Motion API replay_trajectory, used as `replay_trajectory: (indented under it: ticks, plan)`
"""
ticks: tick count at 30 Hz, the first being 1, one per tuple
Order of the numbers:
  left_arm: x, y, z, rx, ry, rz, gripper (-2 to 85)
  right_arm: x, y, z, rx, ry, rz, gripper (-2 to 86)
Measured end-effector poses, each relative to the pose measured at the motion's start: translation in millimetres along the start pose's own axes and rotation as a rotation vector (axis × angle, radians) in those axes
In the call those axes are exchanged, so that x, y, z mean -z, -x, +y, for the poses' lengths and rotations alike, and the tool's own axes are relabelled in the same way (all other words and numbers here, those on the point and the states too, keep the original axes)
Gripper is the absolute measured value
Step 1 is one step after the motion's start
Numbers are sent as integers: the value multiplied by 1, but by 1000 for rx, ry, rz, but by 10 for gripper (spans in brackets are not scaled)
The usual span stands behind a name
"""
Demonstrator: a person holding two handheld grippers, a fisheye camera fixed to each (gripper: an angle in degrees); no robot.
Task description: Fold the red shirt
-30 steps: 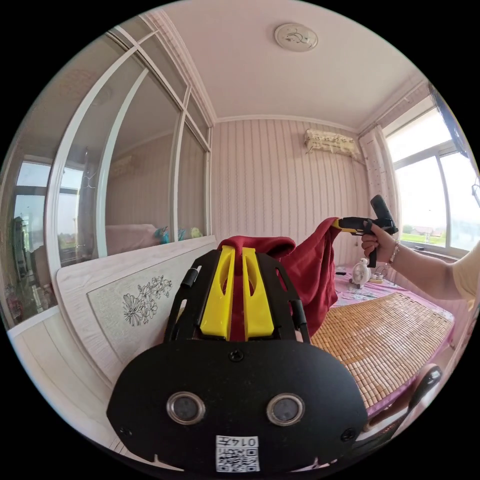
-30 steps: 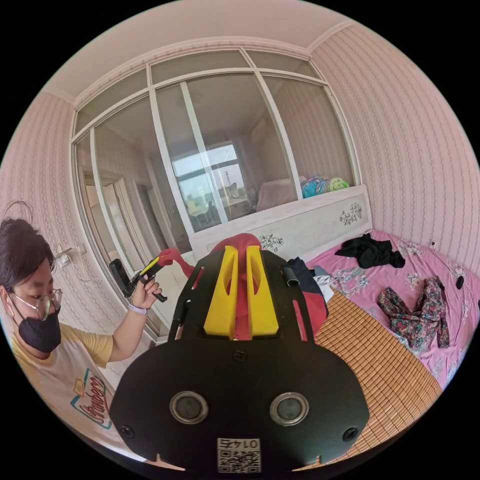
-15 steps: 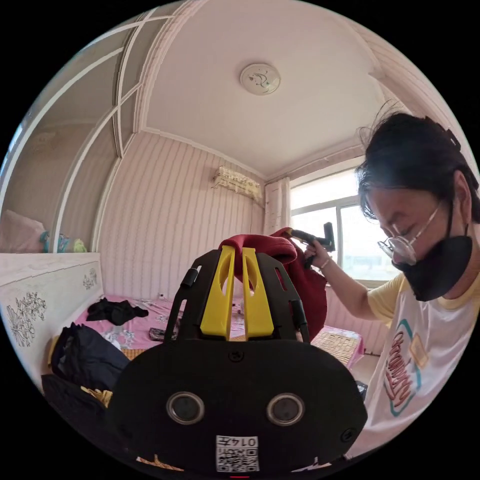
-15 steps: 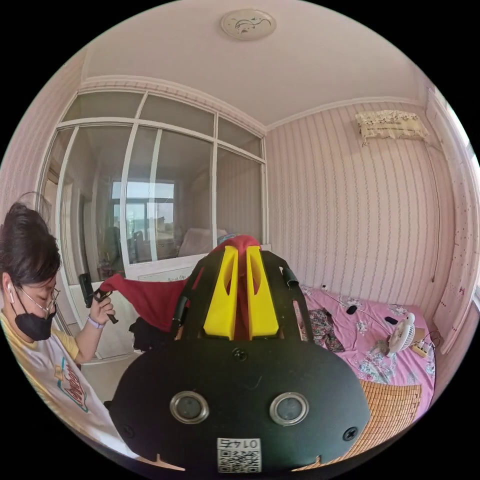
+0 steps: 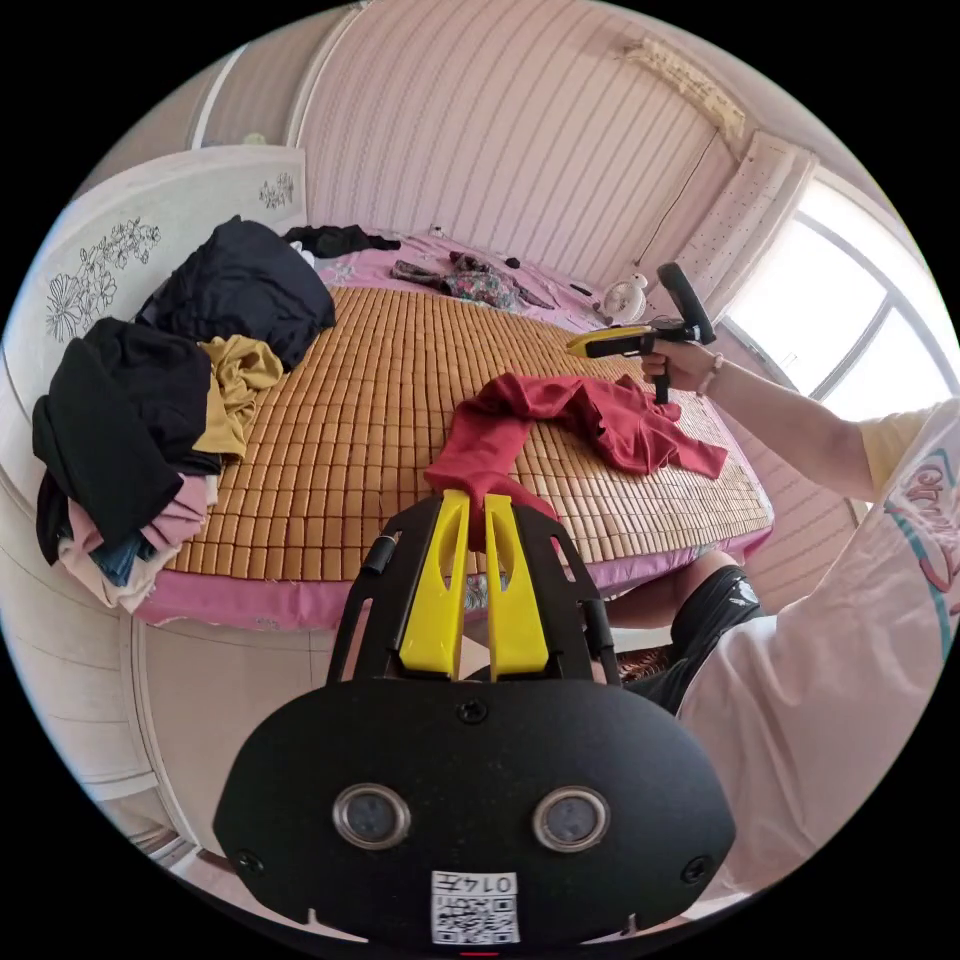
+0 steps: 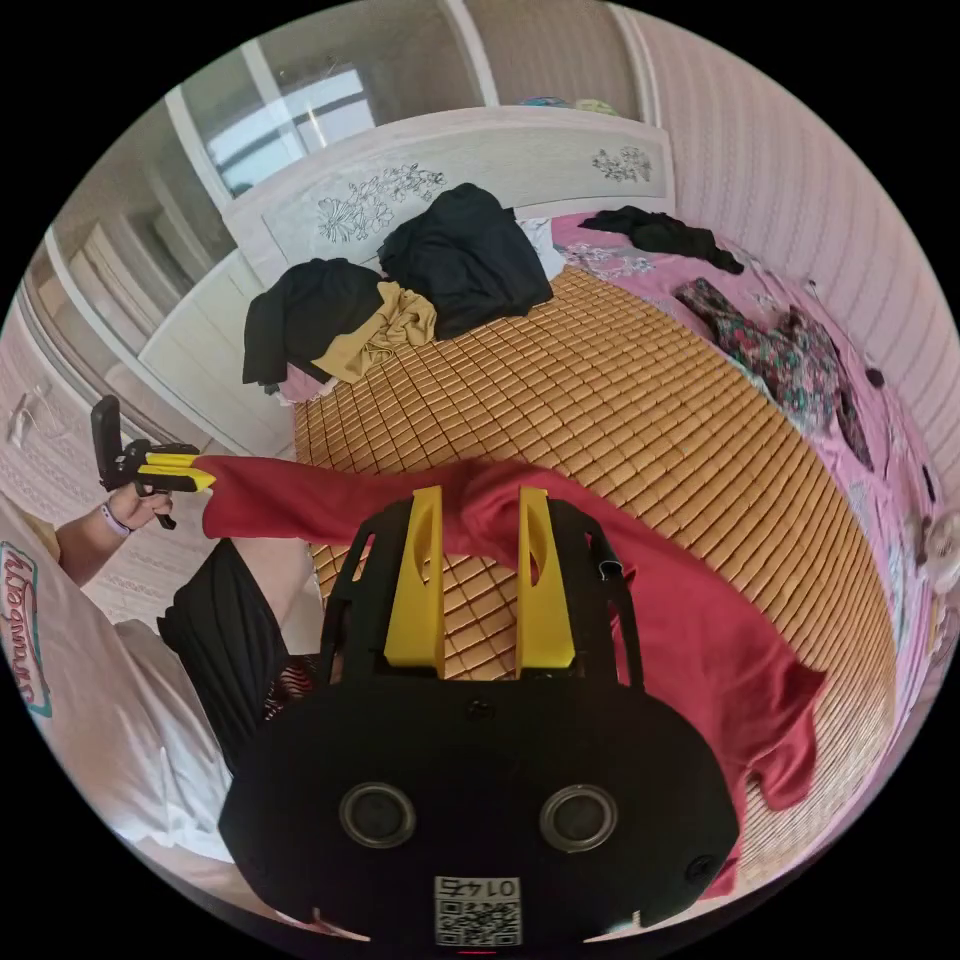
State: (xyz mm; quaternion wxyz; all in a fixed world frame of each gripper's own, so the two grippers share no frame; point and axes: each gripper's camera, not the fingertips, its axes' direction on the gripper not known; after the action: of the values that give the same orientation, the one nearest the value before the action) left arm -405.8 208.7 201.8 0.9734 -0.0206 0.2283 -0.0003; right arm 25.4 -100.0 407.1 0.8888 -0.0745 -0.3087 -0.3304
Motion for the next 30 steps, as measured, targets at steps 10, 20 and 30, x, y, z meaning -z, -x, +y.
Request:
replay_trajectory:
  ticks: [10, 20, 30]
  plan:
    - [-8, 30, -57, 161, -149, -14, 1, -54, 11, 128, -25, 305, 375, 189]
    - [-24, 74, -105, 175, -60, -128, 17, -47, -27, 148, -270, 128, 312, 155]
    - [-38, 40, -116, -152, -11, -278, 46, 14, -41, 214, -293, 86, 467, 158]
